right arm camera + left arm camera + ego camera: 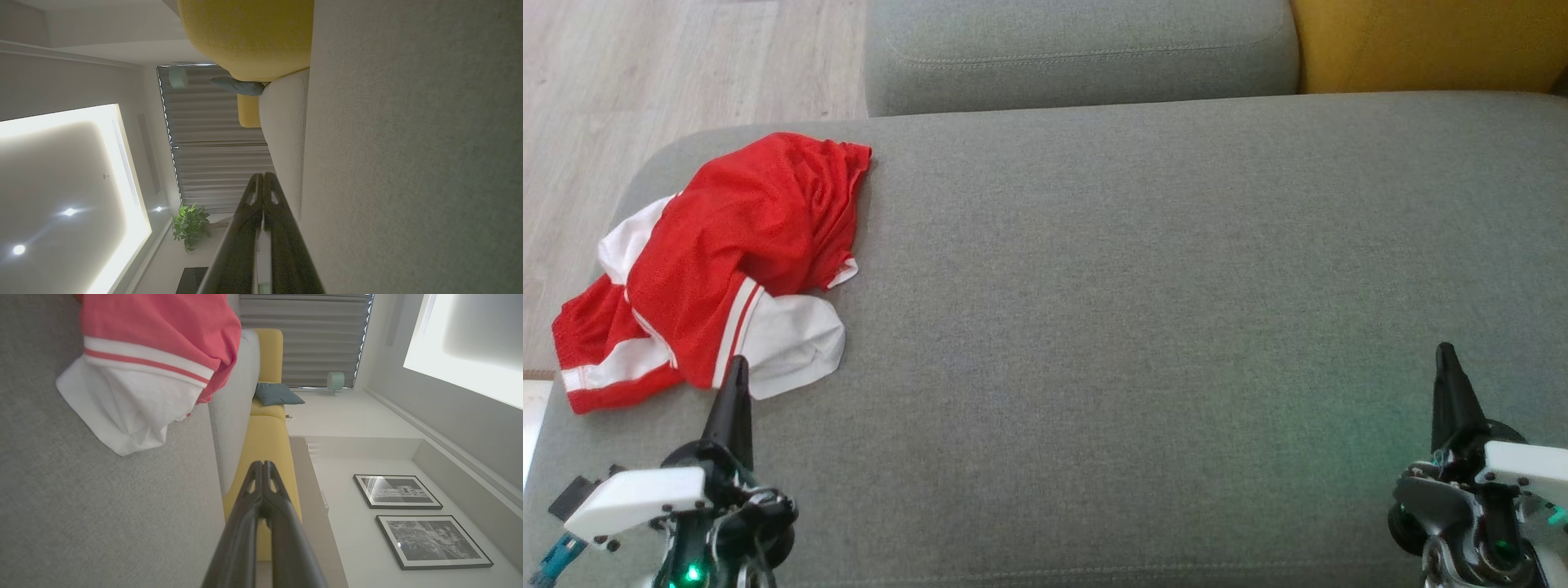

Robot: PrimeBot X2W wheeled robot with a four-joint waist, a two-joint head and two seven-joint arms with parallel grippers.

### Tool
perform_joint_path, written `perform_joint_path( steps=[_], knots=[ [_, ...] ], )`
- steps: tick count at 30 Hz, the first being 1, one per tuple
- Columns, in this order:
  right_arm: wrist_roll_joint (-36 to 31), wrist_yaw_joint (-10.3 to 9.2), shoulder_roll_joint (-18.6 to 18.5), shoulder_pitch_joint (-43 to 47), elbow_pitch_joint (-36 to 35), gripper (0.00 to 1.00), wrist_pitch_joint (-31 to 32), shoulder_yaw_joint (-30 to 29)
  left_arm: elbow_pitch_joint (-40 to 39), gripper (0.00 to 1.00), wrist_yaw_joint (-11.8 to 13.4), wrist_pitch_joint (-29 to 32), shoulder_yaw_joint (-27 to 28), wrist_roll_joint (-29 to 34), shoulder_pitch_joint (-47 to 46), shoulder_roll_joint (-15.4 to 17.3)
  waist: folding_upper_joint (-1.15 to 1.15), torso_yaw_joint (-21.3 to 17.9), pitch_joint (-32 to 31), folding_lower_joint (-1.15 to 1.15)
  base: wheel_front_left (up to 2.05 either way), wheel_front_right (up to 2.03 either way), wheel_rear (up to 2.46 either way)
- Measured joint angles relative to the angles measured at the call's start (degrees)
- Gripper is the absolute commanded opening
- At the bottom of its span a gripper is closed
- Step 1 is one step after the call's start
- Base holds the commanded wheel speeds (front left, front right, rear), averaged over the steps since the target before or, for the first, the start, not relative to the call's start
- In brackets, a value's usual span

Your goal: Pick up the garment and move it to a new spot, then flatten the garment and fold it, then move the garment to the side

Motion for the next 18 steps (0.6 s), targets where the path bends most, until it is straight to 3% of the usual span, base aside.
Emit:
perform_joint_path(
  steps=[18],
  knots=[
    [0.0, 0.0, 0.0, 0.0, 0.0, 0.0, 0.0, 0.0, 0.0, 0.0, 0.0, 0.0, 0.0, 0.0, 0.0, 0.0, 0.0, 0.0, 0.0, 0.0, 0.0, 0.0, 0.0]
  ],
)
